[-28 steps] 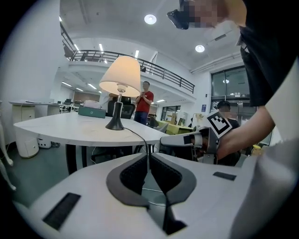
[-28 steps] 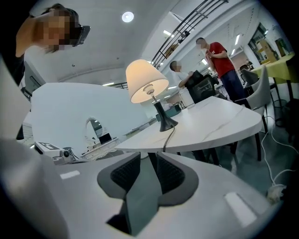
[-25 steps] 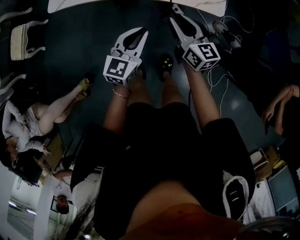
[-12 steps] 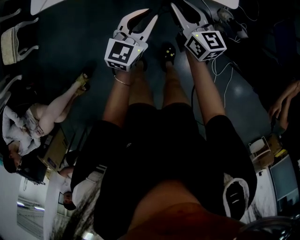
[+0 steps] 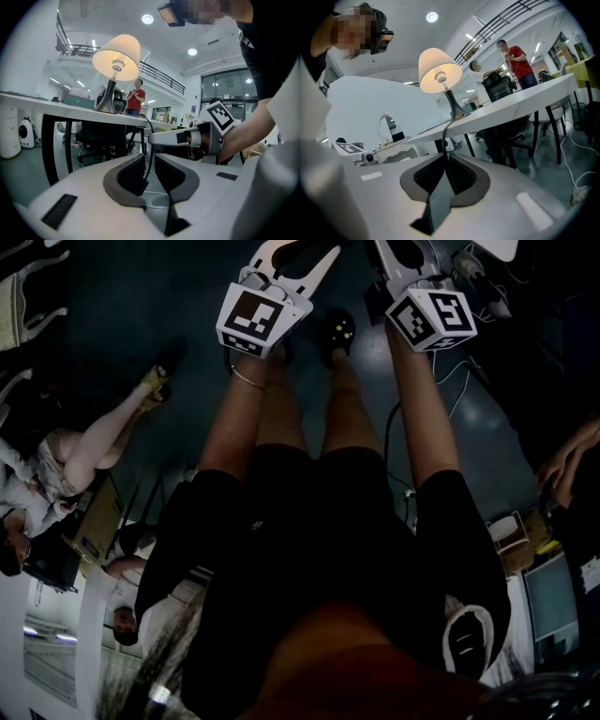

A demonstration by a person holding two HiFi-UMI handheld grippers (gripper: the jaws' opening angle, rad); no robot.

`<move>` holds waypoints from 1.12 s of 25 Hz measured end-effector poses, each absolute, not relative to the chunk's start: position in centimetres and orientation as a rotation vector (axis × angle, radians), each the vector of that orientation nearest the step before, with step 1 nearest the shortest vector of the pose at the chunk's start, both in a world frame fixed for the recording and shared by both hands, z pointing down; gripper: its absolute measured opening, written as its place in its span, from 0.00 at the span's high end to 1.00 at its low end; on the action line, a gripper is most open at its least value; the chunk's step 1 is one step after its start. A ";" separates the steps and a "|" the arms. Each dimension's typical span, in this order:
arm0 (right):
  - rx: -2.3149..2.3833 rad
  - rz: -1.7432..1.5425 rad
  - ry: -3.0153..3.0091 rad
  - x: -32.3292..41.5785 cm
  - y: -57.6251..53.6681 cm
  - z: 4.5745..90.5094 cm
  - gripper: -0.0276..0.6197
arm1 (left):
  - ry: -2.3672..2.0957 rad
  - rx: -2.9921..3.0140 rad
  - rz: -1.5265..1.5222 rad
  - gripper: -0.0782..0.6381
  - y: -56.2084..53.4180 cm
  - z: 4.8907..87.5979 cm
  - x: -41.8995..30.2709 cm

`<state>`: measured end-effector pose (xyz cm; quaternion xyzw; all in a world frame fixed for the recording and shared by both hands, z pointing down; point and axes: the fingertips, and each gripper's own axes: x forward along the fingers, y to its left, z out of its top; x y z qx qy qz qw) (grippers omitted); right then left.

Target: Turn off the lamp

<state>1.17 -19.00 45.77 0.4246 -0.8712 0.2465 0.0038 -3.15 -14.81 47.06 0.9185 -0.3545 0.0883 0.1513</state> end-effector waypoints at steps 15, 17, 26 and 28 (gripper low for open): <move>1.205 0.993 -2.905 0.8 -18.2 40.6 0.95 | -1.007 2.698 0.284 0.79 -14.7 46.6 -2.5; 1.206 1.029 -2.920 0.9 -18.2 40.0 0.95 | -0.991 2.699 0.270 0.78 -15.0 46.6 -2.0; 1.192 1.150 -2.958 1.1 -17.9 39.0 0.95 | -0.920 2.708 0.247 0.79 -15.7 46.6 0.3; 1.192 1.155 -2.959 1.3 -17.7 39.0 0.95 | -0.919 2.708 0.254 0.79 -15.6 46.7 0.8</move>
